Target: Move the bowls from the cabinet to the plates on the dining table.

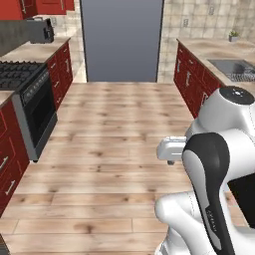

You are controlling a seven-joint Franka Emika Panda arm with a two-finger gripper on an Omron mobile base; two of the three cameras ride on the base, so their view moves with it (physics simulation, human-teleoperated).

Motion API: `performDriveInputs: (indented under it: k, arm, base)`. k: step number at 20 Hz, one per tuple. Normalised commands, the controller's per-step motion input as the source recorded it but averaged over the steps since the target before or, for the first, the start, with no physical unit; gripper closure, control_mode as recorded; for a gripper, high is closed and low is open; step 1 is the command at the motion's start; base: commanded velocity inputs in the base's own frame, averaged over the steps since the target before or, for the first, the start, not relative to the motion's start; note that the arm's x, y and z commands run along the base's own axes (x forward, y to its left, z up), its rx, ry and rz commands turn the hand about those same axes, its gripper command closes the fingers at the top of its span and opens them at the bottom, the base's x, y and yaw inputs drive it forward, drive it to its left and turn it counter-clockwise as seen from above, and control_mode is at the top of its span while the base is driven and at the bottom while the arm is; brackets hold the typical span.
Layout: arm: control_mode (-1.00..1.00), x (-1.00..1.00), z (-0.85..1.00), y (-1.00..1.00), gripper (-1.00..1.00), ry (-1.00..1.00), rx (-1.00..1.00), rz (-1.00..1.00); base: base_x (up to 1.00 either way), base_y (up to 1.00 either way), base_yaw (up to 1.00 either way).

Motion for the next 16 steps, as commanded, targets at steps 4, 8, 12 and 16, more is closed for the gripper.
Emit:
performDriveInputs:
  k: [4,8,12,16]
  arm:
    - [1.00,0.00,0.00,0.00,-1.00,0.00,0.00,0.00]
    - [1.00,0.00,0.00,0.00,-1.00,0.00,0.00,0.00]
    - [1.00,0.00,0.00,0.00,-1.00,0.00,0.00,0.00]
    - [1.00,0.00,0.00,0.00,-1.00,0.00,0.00,0.00]
  base:
    - [1.00,0.14,0.01]
    - [1.00,0.02,0.04]
    - [1.00,0.00,0.06]
    - [1.00,0.00,0.07]
